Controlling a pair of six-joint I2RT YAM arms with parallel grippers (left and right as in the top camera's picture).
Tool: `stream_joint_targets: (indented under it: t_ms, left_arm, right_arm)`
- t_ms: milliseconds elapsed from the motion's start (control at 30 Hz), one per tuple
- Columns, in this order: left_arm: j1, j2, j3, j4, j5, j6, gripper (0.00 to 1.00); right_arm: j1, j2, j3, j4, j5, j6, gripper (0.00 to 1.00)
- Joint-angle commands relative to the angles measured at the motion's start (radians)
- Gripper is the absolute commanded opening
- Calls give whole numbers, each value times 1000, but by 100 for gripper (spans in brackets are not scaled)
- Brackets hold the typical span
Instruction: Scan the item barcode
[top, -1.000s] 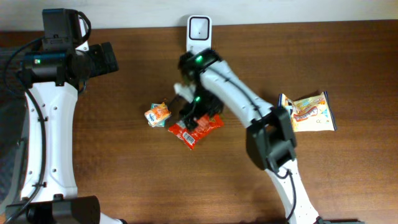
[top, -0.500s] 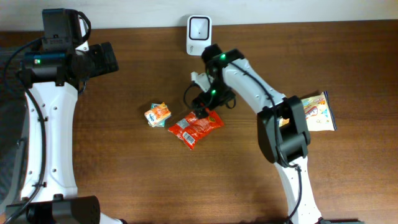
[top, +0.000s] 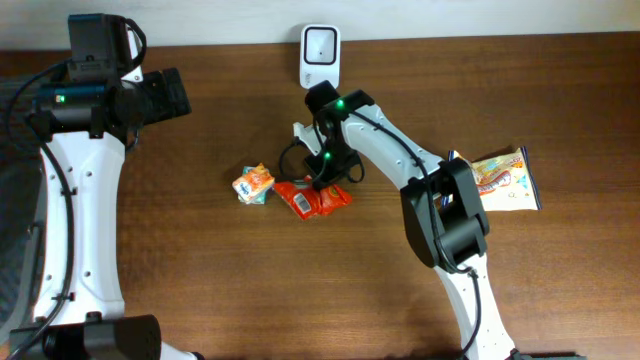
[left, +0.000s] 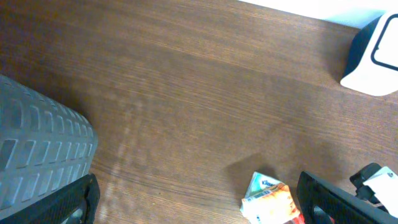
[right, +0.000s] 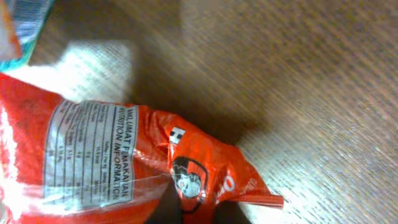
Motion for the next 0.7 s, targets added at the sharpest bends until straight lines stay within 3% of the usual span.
stream_joint_targets:
  t_ms: [0,167,367,500,600,667]
  left_arm:
    - [1,3,-4,1,3,5,99]
    - [1,3,-4,1,4,5,99]
    - [1,3,-4,1,3,5,99]
    - [1,3,-4,1,3,5,99]
    - [1,3,-4,1,4,5,99]
    - [1,3,-4,1,3,5,99]
  right_arm:
    - [-3,61,-21,-14,-60,6,4]
    - [-51,-5,-19,-56,-77,6,4]
    - [-121,-268,-14,-45,-51,6,4]
    - [-147,-478,-14,3,60,171,4]
    - [-177,-603,-14,10,193,380,4]
    - [-189,-644,-14,15,201,414,4]
